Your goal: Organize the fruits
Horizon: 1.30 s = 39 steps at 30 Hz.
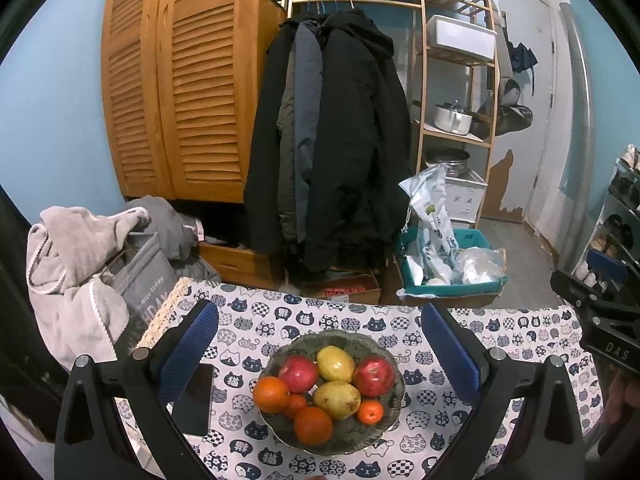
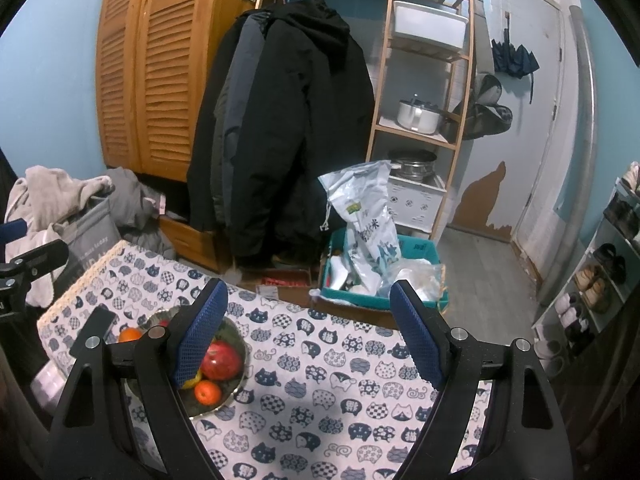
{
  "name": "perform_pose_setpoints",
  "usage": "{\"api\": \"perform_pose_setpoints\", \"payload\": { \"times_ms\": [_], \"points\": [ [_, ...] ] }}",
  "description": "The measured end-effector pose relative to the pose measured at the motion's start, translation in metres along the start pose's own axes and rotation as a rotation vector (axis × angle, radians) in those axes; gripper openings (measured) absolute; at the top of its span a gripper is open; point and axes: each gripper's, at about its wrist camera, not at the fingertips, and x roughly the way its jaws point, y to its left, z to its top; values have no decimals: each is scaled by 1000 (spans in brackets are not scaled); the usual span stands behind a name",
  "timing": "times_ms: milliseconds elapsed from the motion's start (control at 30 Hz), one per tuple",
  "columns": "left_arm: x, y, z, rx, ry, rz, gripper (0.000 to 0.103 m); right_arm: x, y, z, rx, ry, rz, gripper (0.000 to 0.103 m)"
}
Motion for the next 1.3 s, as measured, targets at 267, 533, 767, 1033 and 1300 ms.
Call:
{"api": "perform_pose_setpoints", "payload": {
  "times_ms": [267, 533, 767, 1033, 1300],
  "points": [
    [0, -1, 2, 3, -5, 27, 102, 0, 1, -1, 0, 3, 1, 82],
    [0, -2, 2, -1, 1, 25, 102, -1, -4, -2, -5, 4, 1, 82],
    [0, -1, 3, -14, 0, 21, 102, -1, -3, -2, -4, 3, 3, 82],
    [0, 0, 3, -13, -1, 25, 102, -1, -3, -2, -5, 3, 1, 82],
    [0, 0, 4, -14, 0, 32, 102, -2, -3, -2, -6, 2, 3, 82]
  ]
}}
